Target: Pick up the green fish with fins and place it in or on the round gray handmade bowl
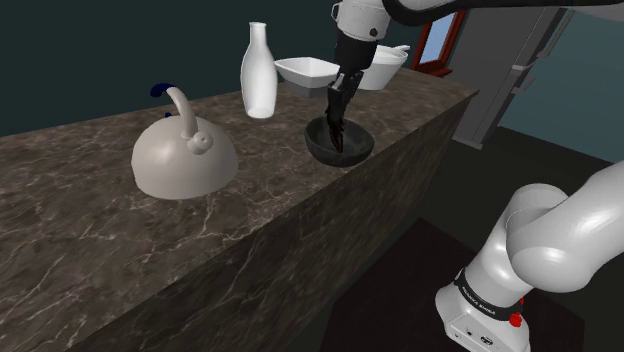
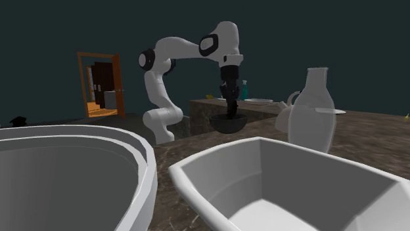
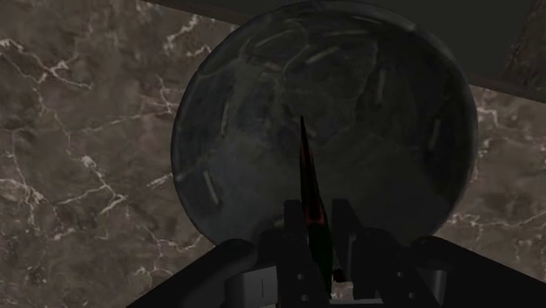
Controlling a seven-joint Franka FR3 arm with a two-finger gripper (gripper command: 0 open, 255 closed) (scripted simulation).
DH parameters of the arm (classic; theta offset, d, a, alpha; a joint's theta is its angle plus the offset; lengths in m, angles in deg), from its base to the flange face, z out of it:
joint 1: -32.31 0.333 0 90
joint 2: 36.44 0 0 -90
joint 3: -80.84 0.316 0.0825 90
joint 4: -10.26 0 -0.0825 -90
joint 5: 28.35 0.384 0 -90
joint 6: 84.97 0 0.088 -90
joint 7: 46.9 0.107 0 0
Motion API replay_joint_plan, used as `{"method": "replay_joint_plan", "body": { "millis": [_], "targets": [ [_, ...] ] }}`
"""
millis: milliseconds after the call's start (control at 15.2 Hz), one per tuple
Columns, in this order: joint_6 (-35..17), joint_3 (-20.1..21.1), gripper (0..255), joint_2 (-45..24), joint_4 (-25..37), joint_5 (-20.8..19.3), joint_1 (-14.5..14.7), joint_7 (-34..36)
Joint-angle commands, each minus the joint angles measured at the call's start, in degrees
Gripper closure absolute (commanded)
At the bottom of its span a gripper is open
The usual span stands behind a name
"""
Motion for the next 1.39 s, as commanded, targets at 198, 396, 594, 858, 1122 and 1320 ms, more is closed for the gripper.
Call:
{"method": "replay_joint_plan", "body": {
  "millis": [198, 396, 594, 858, 1122, 1320],
  "targets": [
    [-1.9, 0.1, 255, 0.1, -2.0, 0.0, 0.0, 0.2],
    [-1.9, 0.1, 255, 0.1, -2.0, 0.0, 0.0, 0.2],
    [-1.8, 0.2, 0, 0.2, -2.0, 0.0, 0.1, 0.3],
    [-1.8, 0.1, 0, 0.1, -1.9, 0.0, 0.0, 0.2],
    [3.9, 0.2, 0, 0.2, 3.7, 0.1, 0.1, 0.1],
    [5.4, 0.3, 0, 0.2, 5.3, 0.1, 0.1, 0.1]
  ]
}}
